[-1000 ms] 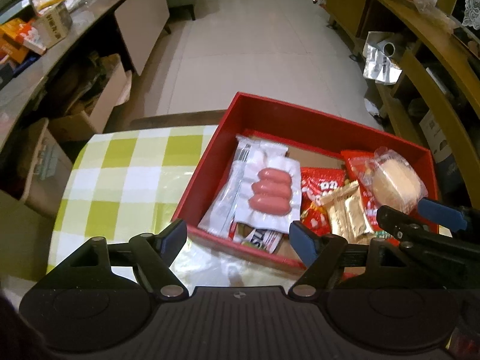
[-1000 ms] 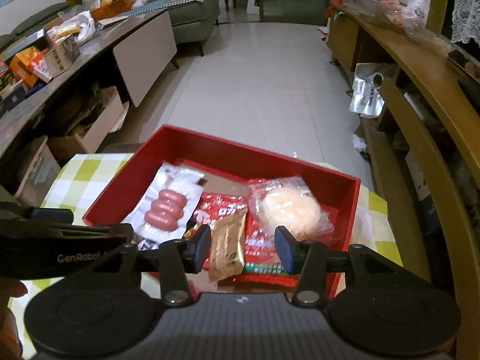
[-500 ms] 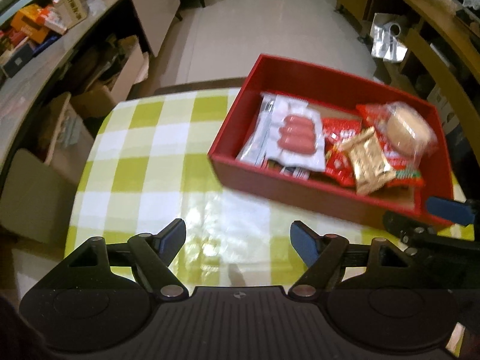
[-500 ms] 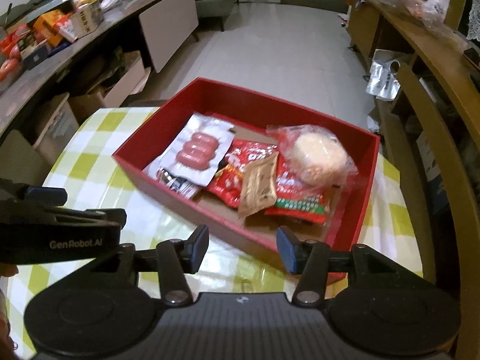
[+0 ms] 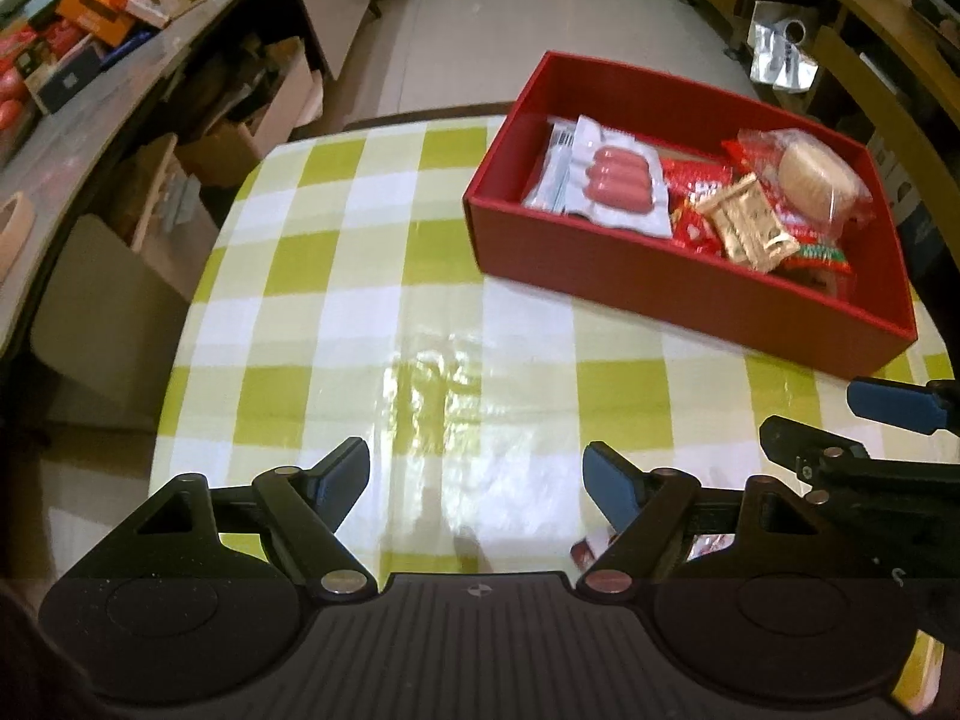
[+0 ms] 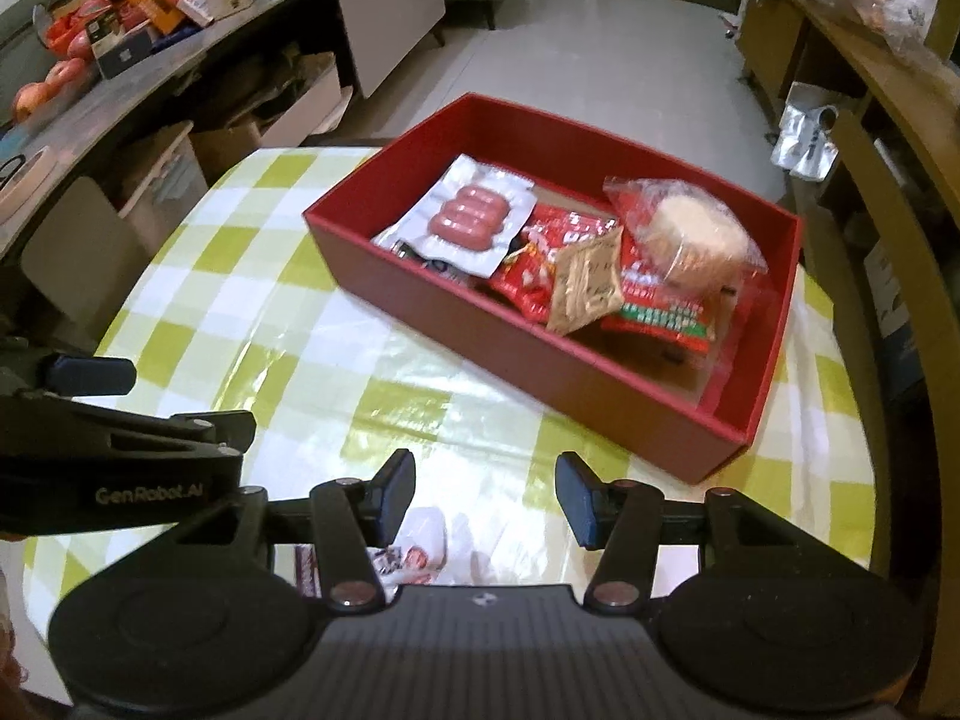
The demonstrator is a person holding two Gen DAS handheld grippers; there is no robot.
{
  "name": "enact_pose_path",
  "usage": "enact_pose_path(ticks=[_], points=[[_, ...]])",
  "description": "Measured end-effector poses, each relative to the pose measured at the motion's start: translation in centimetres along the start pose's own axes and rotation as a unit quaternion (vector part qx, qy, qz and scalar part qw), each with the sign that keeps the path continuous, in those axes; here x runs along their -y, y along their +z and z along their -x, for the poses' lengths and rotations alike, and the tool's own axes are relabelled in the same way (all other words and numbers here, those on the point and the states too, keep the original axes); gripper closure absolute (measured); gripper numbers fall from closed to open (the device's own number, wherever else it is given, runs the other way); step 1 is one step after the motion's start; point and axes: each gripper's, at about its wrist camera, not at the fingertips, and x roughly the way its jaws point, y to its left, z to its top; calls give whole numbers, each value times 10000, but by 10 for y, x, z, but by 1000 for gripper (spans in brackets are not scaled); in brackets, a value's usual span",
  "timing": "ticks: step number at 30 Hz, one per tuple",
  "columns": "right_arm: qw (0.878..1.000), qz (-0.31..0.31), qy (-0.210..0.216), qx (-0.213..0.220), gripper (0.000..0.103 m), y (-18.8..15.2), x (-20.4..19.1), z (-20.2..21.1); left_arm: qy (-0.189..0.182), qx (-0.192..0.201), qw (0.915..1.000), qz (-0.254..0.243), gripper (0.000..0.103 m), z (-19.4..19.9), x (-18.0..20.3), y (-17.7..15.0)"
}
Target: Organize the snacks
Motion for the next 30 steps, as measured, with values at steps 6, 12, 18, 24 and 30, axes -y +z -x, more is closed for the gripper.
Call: enact_pose_path(ticks=[6,12,18,24,30], points=[[9996,164,-2,-240,45,-16,-11,-3,45,-113,9999,25,19,3,-7,-19],[9984,374,65,-414,44,-31,-23,-6,103,-370,9991,175,19,-1,-24,-42],[9977,491,120,-440,40,-36,-29,-5,32,-760,9954,576,19,-10,-44,-63],[9971,585,210,-445,40,-39,-29,-3,-154,-1034,9901,940,16,-14,-51,-82],[9971,583,264,-412,40,-41,-22,1,70,-1055,9912,796,14,-19,-42,-87]])
